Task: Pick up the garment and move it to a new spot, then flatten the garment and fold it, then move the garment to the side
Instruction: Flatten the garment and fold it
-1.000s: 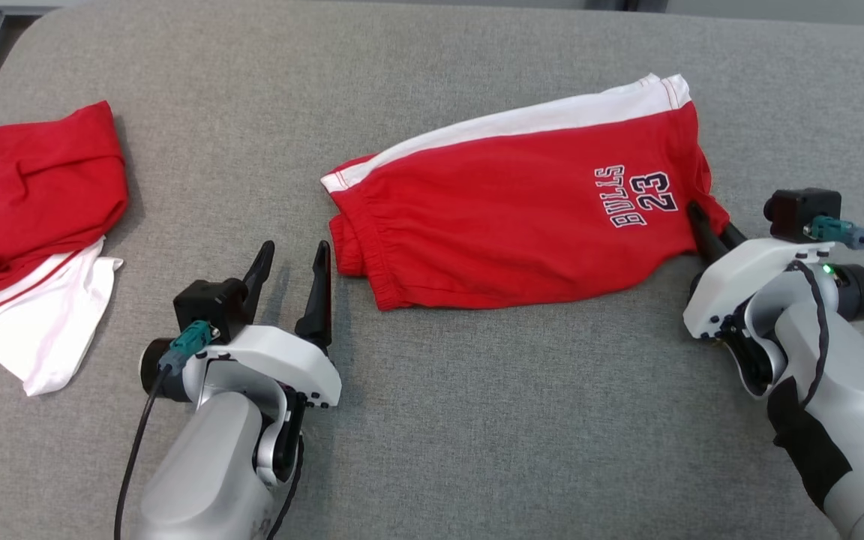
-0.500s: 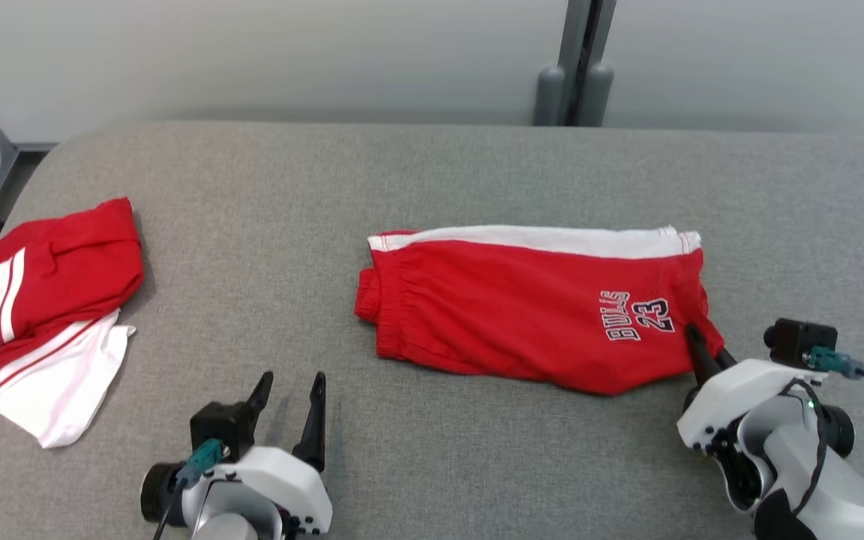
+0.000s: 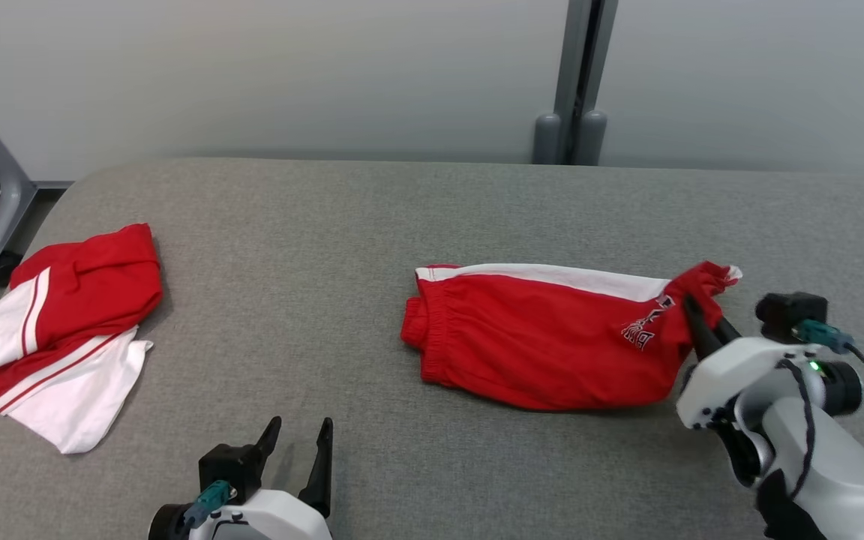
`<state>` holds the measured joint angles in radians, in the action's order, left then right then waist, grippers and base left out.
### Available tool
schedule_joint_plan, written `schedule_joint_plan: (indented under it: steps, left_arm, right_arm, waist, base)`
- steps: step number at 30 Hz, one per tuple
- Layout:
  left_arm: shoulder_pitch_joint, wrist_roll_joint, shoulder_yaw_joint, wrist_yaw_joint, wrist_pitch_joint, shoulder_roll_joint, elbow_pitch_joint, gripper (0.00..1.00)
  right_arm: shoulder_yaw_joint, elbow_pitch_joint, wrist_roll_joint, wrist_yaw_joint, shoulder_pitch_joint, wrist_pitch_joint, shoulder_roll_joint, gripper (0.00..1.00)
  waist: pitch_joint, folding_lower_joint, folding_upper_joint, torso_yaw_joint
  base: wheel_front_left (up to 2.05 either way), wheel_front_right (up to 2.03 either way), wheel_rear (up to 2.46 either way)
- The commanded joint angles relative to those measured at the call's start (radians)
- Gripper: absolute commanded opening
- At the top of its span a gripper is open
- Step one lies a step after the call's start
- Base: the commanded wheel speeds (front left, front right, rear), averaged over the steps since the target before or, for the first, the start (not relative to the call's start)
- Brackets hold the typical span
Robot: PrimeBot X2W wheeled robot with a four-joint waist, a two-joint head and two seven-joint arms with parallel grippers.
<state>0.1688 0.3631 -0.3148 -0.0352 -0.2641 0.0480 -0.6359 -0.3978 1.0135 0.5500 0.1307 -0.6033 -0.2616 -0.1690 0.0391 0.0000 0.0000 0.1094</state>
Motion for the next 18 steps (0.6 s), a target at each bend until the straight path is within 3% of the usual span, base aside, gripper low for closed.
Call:
schedule_joint_plan:
  steps: [1,7,12,13,14,18]
  left_arm:
    - [0.012,0.009,-0.007,0.001,0.000,0.005,0.004,1.00]
    - [0.024,0.034,-0.035,-0.009,0.000,0.005,-0.002,1.00]
    - [0.030,0.038,-0.048,-0.011,0.000,0.004,-0.003,1.00]
    - [0.031,0.039,-0.051,-0.012,0.000,0.005,-0.004,1.00]
    - [0.032,0.040,-0.051,-0.013,0.000,0.005,-0.003,1.00]
    - [0.038,0.040,-0.053,-0.018,0.000,0.004,0.001,1.00]
  right_arm:
    - [-0.018,-0.018,-0.019,0.000,-0.021,-0.005,0.018,0.00]
    - [-0.156,-0.064,-0.073,0.000,-0.067,-0.005,0.090,0.00]
    - [-0.277,-0.061,-0.022,0.000,-0.046,-0.002,0.114,0.00]
    - [-0.302,-0.074,0.005,0.000,-0.034,0.003,0.115,0.24]
    - [-0.327,-0.090,0.031,0.000,-0.026,0.004,0.116,0.98]
    - [-0.389,-0.135,0.113,0.000,-0.007,0.003,0.115,1.00]
  waist:
    - [0.015,0.0000,0.0000,0.026]
    - [0.027,0.0000,0.0000,0.101]
    - [0.036,0.0000,0.0000,0.150]
    - [0.037,0.0000,0.0000,0.157]
    - [0.038,0.0000,0.0000,0.162]
    - [0.040,0.0000,0.0000,0.162]
  base:
    - [0.00,0.00,0.00]
    - [0.00,0.00,0.00]
    - [0.00,0.00,0.00]
    - [0.00,0.00,0.00]
    - [0.00,0.00,0.00]
    - [0.00,0.00,0.00]
